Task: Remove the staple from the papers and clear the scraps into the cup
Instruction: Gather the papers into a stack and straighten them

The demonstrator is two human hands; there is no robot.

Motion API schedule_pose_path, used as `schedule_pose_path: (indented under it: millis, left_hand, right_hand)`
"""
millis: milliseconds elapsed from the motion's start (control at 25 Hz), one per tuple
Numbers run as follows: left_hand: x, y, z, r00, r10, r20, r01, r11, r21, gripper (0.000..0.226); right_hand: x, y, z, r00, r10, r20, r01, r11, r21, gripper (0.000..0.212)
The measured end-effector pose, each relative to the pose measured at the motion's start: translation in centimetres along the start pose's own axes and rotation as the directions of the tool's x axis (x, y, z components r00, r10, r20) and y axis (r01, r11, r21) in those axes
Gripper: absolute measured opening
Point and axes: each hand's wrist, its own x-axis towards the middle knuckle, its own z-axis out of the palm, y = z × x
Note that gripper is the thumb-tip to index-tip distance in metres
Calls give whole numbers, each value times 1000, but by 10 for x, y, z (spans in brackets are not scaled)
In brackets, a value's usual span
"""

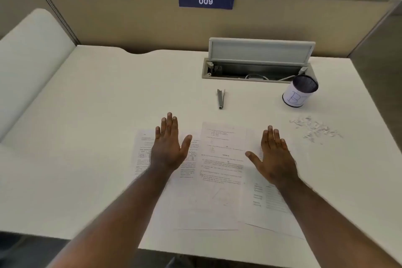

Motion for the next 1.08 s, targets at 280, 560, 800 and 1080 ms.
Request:
schedule_pose_path:
  millis: [280, 560, 800, 1080]
  left_hand:
    - [-32, -20, 25, 995, -62, 82, 60, 998, 37, 80]
    - [-53, -26, 37, 986, -80, 149, 73, 996, 50, 77]
    - [-51, -30, 32, 978, -153, 142, 157, 987, -18, 70]
    - [-50, -76, -1, 768, -638, -49, 639, 758, 130, 70]
  right_hand:
    - [-24, 3, 28, 998, -8, 64, 9, 1000, -20, 92]
    - [-39, 2, 46, 993, 1, 120, -2, 1000, 11, 93]
    - [-40, 8, 50, 993, 29, 112, -33, 999, 29, 87]
    - [-37, 44, 34, 835, 532, 144, -539, 842, 19, 85]
